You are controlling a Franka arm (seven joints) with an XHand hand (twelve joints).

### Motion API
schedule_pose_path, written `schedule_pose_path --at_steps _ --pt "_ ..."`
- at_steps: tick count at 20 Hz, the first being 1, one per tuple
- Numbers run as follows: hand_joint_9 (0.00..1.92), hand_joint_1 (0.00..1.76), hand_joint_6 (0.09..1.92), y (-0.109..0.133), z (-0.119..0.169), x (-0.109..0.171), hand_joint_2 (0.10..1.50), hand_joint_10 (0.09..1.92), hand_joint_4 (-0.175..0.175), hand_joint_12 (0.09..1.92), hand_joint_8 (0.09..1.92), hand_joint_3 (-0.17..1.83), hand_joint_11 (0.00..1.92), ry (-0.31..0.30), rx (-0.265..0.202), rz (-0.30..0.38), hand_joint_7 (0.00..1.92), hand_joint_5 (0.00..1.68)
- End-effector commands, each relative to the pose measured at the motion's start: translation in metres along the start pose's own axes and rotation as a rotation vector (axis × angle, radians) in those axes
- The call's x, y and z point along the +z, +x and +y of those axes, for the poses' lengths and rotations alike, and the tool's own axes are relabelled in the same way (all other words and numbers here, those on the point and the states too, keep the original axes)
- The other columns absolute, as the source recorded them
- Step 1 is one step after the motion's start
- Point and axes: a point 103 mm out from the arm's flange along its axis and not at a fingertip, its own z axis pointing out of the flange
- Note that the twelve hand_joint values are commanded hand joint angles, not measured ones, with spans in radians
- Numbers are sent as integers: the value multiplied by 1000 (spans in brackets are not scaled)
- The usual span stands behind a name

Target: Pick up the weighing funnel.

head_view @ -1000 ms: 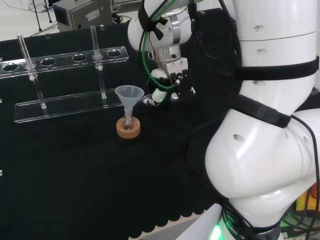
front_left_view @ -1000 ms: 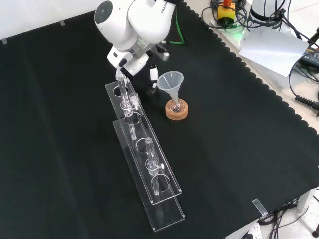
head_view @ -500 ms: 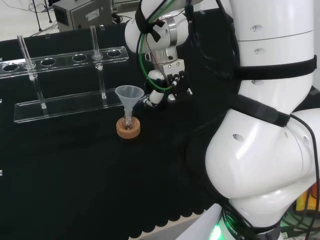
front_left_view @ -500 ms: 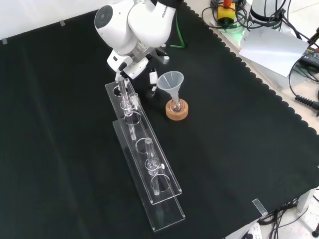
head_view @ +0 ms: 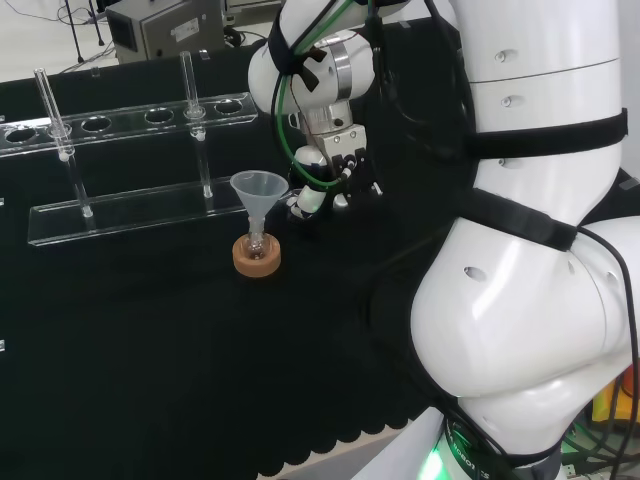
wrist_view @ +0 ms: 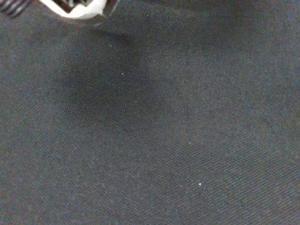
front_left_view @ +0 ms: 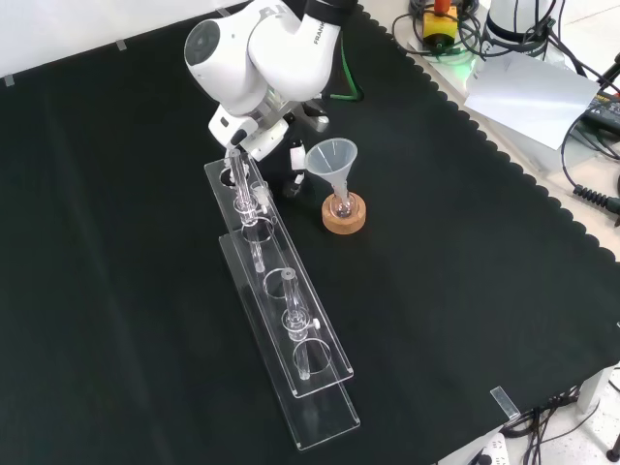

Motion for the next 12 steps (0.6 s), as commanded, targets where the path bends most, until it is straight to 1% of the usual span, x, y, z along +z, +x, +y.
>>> schedule_pose_path --at_steps 1,2,5,6,8,10,11,12 --pt "845 860 137 2 0 1 620 455 -51 1164 654 578 697 -10 -2 1 579 716" --pt "852 863 198 1 0 1 619 448 -47 1155 654 582 702 -14 -1 1 581 735" --pt "874 871 578 0 1 1 622 427 -29 1153 655 590 710 -21 2 -6 592 756" --pt "881 873 679 0 1 1 623 424 -22 1151 657 592 714 -24 3 -8 595 769" --pt "893 879 785 4 1 0 629 423 -15 1149 662 596 723 -25 8 -17 604 807" --pt "906 886 832 3 1 0 639 425 -3 1146 665 600 735 -28 14 -21 616 863" --pt "919 892 839 2 1 0 648 421 9 1137 664 601 749 -28 22 -27 631 911" --pt "936 951 860 2 2 0 721 415 71 1127 662 539 765 -29 27 -34 651 982"
